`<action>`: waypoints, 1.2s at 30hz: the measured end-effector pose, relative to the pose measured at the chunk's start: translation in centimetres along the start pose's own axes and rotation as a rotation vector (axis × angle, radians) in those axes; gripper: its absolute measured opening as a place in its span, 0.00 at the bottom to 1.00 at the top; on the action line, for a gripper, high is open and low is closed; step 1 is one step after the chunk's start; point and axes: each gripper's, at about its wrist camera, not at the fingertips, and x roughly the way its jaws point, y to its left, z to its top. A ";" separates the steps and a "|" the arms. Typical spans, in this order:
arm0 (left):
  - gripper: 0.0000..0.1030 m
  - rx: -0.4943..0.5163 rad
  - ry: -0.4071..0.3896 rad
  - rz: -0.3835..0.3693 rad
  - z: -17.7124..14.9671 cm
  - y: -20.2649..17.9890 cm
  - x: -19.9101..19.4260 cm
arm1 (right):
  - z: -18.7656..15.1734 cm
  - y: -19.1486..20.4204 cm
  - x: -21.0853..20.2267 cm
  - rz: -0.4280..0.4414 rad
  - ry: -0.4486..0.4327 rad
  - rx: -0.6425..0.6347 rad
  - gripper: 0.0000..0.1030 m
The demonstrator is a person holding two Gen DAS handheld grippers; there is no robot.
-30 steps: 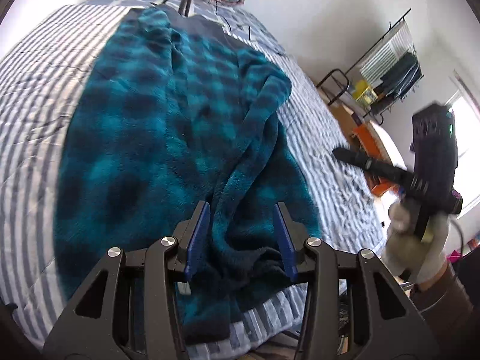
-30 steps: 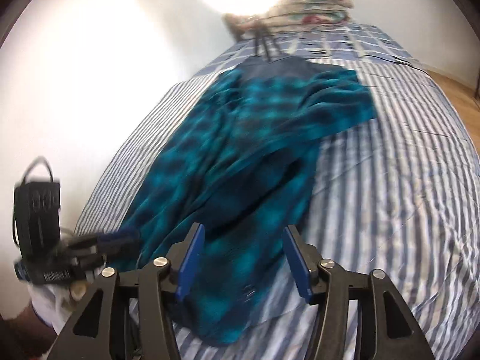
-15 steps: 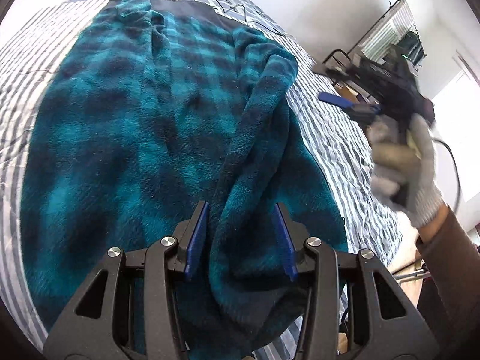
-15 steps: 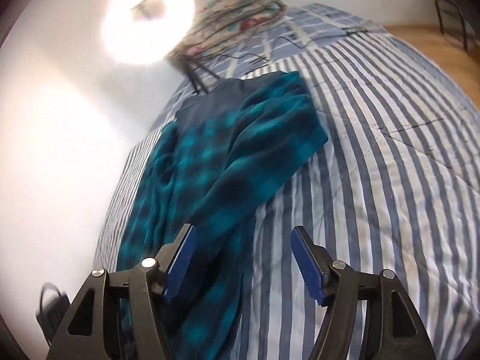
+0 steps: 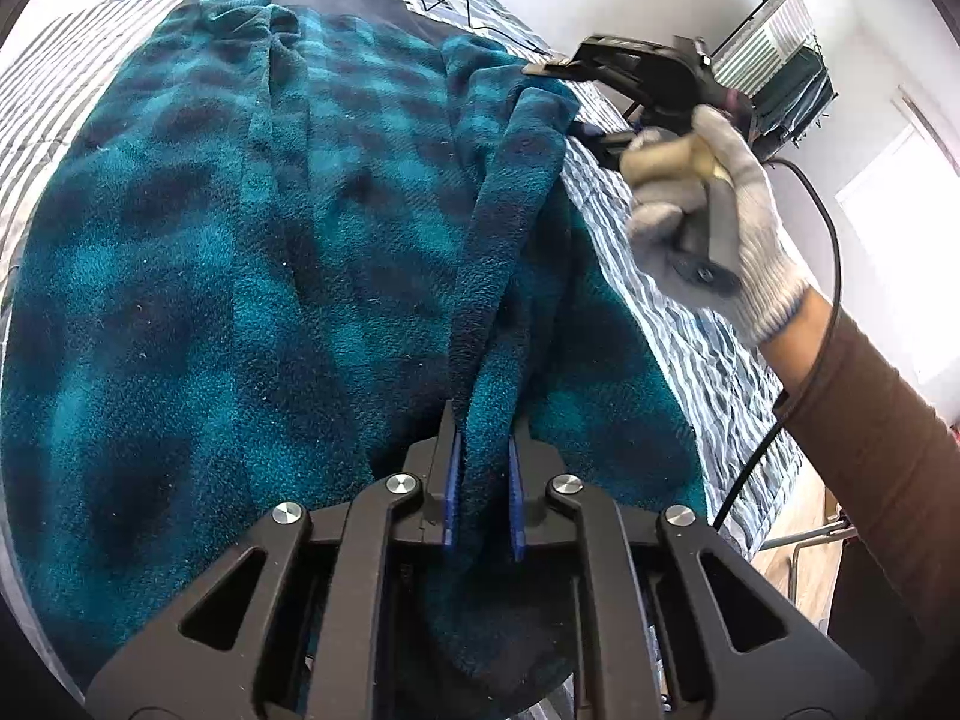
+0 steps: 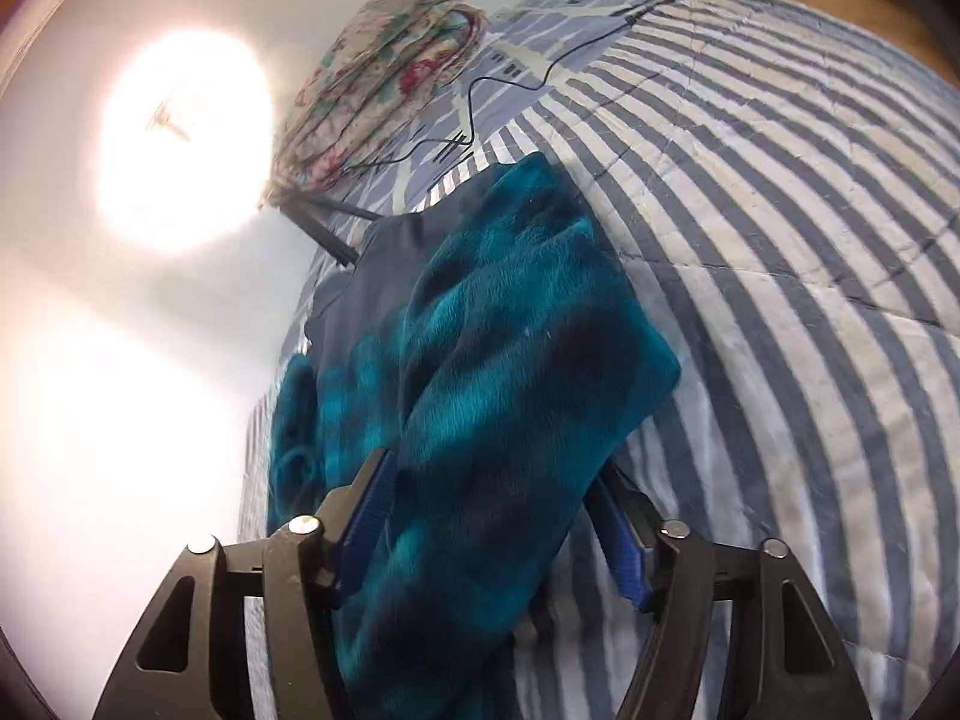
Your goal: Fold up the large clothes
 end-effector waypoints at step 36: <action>0.07 -0.040 -0.019 -0.116 -1.8 0.8 -0.8 | -2.4 14.3 4.2 -0.238 0.049 -0.537 0.37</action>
